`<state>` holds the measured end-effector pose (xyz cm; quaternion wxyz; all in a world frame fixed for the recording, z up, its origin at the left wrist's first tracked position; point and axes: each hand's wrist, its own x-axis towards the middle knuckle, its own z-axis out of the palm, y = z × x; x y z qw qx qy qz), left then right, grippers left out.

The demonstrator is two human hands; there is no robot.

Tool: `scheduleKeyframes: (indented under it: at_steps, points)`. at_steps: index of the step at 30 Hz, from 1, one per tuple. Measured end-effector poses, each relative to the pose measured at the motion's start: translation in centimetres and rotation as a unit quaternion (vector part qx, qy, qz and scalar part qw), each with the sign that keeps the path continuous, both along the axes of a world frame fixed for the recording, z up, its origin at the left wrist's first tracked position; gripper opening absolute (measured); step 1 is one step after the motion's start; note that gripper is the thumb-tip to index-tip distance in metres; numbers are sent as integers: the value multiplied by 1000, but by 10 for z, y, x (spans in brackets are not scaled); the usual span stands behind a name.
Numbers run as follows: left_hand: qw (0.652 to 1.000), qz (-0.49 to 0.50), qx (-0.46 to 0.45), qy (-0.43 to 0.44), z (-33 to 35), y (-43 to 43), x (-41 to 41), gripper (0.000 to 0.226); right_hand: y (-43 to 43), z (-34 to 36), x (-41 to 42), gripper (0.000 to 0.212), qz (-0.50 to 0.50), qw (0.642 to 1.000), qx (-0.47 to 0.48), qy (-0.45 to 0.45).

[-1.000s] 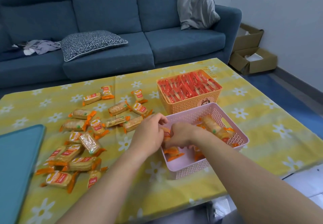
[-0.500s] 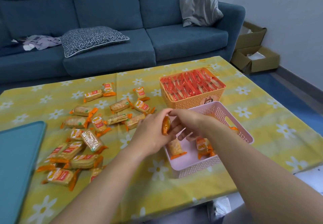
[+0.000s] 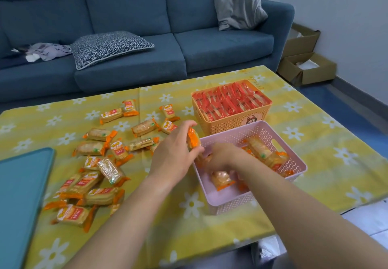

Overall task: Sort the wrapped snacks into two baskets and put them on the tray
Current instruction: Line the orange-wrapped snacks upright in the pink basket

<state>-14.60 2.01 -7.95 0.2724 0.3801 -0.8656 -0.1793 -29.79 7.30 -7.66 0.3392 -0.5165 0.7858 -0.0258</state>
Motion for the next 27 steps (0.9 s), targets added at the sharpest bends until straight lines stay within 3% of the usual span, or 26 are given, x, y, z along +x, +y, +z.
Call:
scheduleKeyframes:
  at_steps: [4,8,14,22,25,27]
  points:
    - [999,-19,2,-41,-4,-2,-2,37,11,14,-37,9,-87,994,-44,-54]
    - [998,-7,51,-39,-9,-4,-6,37,14,16,-51,38,-126,961,-146,-196]
    - [995,18,70,-72,-7,-3,-11,32,13,16,-49,41,-89,953,-179,-226]
    - [986,96,53,-126,-10,5,-20,30,16,11,-47,58,-59,987,-95,-113]
    - [982,112,40,-144,-10,7,-23,30,15,8,-41,26,-77,989,-128,3]
    - [981,120,31,-152,-10,8,-25,30,14,4,-35,24,-111,976,-165,90]
